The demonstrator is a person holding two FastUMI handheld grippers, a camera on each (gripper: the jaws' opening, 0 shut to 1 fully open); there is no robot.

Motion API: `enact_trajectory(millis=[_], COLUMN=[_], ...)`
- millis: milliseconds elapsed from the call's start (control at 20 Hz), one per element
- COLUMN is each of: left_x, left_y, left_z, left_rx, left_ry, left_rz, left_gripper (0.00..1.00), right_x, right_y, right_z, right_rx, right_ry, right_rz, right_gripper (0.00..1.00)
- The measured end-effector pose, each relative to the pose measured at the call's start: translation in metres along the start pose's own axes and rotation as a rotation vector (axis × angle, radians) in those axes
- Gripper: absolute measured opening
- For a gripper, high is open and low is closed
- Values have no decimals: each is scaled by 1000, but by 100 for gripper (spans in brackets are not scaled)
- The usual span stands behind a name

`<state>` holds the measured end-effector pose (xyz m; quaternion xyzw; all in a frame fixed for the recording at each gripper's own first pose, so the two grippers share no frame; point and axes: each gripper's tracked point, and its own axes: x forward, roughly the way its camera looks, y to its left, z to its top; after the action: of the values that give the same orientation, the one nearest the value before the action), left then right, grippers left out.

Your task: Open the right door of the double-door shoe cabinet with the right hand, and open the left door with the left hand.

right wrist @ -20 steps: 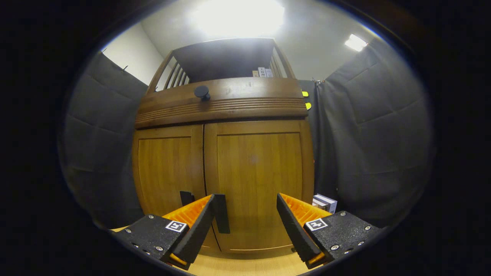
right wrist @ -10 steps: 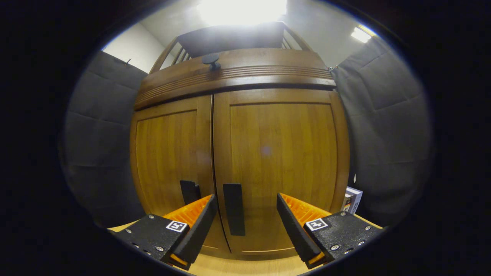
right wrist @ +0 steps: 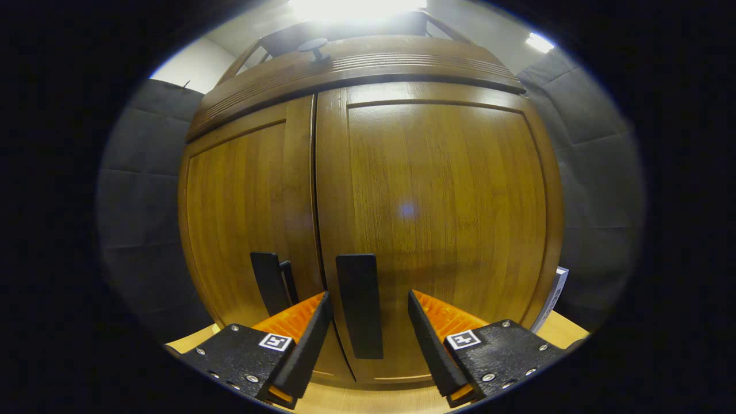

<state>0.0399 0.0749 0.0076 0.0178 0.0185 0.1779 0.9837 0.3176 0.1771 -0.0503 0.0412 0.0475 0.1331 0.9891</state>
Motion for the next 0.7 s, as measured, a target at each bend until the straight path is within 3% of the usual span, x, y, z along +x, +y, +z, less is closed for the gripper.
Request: enact_trajectory(millis=[150, 300, 350, 400, 500, 600, 700], left_x=[0, 0, 0, 0, 0, 0, 0], left_y=[1, 1, 1, 0, 0, -1, -1], left_z=[1, 0, 0, 0, 0, 2, 2], left_rx=[-6, -6, -6, -8, -10, -10, -13], left_ry=[4, 9, 8, 7, 3, -7, -15], left_rz=[0, 3, 3, 0, -9, -14, -21], left_gripper=[94, 94, 100, 94, 94, 100, 94], right_x=[9, 12, 13, 12, 9, 6, 1], right_y=[8, 5, 6, 6, 6, 6, 6], right_z=[-7, -10, -11, -11, -11, -11, -11], right_rx=[24, 15, 12, 15, 22, 16, 18], right_ry=[29, 34, 38, 45, 60, 64, 63], right_rz=[34, 10, 13, 17, 23, 18, 17], right_gripper=[60, 41, 34, 31, 24, 22, 23])
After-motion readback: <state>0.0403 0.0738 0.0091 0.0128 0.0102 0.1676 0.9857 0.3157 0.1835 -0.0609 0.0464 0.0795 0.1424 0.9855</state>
